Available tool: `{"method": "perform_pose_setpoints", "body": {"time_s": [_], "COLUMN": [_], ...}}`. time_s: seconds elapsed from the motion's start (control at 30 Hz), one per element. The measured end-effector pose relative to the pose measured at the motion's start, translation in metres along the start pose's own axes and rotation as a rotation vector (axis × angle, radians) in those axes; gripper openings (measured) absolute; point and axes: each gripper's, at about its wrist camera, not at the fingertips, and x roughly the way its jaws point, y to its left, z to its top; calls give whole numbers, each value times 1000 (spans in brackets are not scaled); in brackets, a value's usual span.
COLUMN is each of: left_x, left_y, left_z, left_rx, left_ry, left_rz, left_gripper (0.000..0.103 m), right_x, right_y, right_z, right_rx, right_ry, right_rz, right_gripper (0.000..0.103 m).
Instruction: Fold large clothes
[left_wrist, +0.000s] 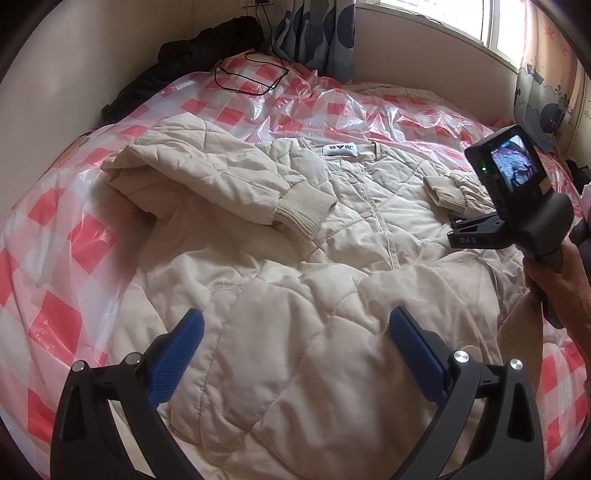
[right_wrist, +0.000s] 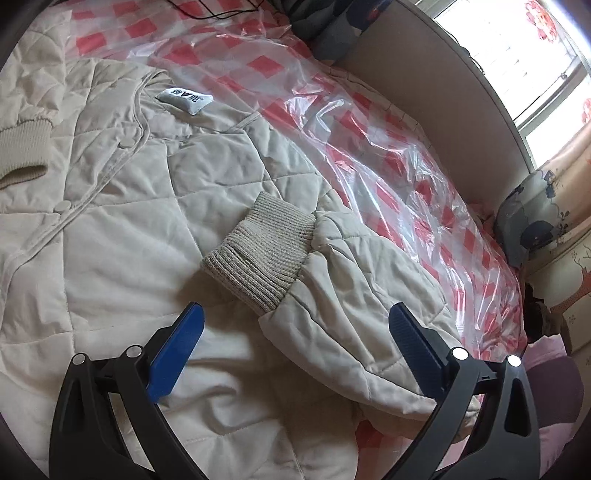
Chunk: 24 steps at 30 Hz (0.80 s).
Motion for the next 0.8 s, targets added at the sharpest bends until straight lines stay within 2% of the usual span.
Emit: {"method": "perform_pose_setpoints", "body": {"time_s": [0.27, 0.4, 0.8], "left_x": [0, 1, 1], "left_y": [0, 0, -1], "left_z": [0, -1, -1], "left_rx": [-1, -2, -1], "left_ry": [2, 2, 3], "left_rz": [-1, -1, -1], "left_gripper": [96, 96, 96], "right_x": [5, 8, 5], "right_y": [-3, -2, -1], "right_z": [6, 4, -2], "right_rx": [6, 13, 20], "right_ry": [-1, 4, -40], "right_rz": [25, 42, 21], "right_gripper": [97, 92, 92]}}
